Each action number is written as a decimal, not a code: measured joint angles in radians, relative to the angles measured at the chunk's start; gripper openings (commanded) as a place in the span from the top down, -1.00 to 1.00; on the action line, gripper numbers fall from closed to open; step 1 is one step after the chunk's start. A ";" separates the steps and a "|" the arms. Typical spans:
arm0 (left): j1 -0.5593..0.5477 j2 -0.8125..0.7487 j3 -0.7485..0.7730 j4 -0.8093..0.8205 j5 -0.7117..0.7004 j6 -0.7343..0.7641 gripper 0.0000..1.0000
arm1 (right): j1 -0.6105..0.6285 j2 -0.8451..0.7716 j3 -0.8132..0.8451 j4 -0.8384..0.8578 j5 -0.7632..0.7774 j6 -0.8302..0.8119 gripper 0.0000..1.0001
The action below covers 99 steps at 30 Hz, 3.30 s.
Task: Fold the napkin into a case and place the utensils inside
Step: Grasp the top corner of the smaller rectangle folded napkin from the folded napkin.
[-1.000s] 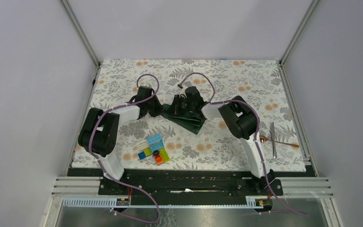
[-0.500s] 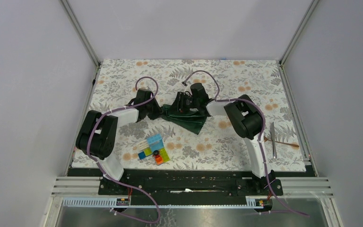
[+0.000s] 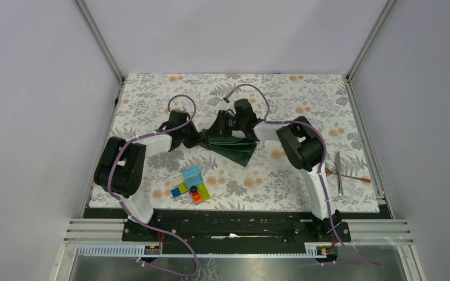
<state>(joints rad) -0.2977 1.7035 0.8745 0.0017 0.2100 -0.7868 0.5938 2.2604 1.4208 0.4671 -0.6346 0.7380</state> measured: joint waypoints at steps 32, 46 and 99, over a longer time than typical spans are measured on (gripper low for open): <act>0.009 -0.028 0.030 -0.062 -0.014 0.005 1.00 | 0.064 0.099 0.025 0.053 0.024 0.014 0.44; -0.003 -0.049 0.013 -0.054 -0.015 0.012 1.00 | -0.011 0.099 -0.035 0.169 -0.119 0.213 0.24; 0.001 -0.016 0.121 -0.243 -0.075 0.030 1.00 | 0.100 0.138 0.066 0.052 0.017 0.003 1.00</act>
<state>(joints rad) -0.2966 1.6871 0.9958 -0.2417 0.1352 -0.7570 0.6941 2.3981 1.4864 0.5190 -0.6178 0.7414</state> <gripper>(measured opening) 0.007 0.014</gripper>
